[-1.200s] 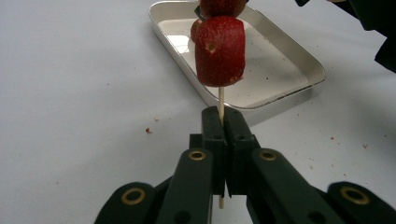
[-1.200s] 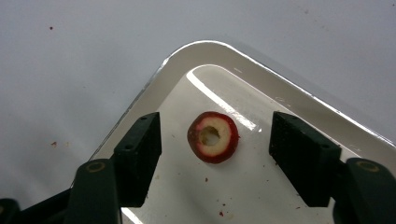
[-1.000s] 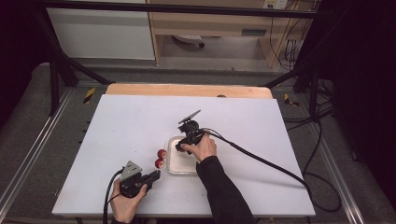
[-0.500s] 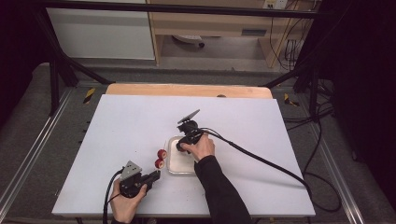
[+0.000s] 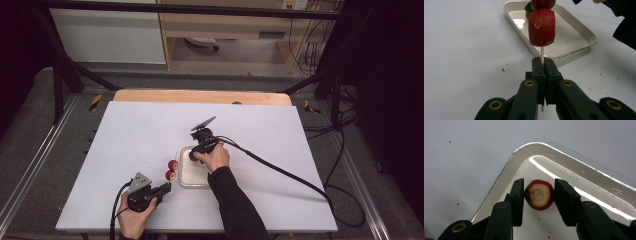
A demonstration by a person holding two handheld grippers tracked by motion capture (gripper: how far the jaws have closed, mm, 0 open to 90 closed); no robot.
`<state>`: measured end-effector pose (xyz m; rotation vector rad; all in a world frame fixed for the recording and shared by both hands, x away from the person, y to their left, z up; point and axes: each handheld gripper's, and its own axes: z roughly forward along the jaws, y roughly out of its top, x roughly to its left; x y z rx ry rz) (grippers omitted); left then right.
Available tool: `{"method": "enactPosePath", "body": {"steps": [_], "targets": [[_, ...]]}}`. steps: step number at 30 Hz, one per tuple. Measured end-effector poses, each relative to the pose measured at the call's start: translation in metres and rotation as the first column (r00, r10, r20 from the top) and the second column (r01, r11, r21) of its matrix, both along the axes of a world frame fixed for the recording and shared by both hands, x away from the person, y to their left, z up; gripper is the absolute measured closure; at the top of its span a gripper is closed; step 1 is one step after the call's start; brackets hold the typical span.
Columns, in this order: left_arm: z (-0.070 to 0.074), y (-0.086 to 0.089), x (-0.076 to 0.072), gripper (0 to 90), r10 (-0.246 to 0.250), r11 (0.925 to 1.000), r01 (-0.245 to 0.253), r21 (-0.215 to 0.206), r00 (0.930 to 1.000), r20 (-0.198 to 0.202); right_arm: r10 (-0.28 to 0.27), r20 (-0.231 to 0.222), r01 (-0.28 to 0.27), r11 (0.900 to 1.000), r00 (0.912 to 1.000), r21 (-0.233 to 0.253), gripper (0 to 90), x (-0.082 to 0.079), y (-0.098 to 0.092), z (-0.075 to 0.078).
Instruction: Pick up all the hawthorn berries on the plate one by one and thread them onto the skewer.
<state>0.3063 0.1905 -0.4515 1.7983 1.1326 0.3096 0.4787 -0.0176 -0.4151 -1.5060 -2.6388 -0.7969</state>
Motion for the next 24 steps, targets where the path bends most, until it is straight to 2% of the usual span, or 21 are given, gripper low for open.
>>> {"method": "enactPosePath", "body": {"steps": [8, 15, 20, 24], "targets": [[0.001, -0.003, -0.001, 88.8, -0.007, 0.9999, 0.007, 0.009, 0.9999, 0.007, -0.001, 0.048, -0.003, 0.998, 0.9988, 0.069, 61.6, -0.009, -0.009, 0.022], [0.003, -0.009, -0.001, 88.8, -0.016, 0.9998, 0.016, 0.012, 0.9998, 0.014, -0.003, 0.086, -0.006, 0.994, 0.9963, 0.111, 61.7, -0.019, -0.023, 0.032], [0.004, -0.016, -0.002, 88.8, -0.027, 0.9995, 0.026, 0.019, 0.9995, 0.017, -0.016, 0.115, -0.005, 0.984, 0.9932, 0.18, 61.7, -0.028, -0.039, 0.035], [0.004, -0.024, -0.003, 88.8, -0.037, 0.9991, 0.037, 0.02, 0.9991, 0.02, -0.038, 0.153, -0.002, 0.968, 0.9874, 0.252, 61.7, -0.036, -0.053, 0.035]]}}
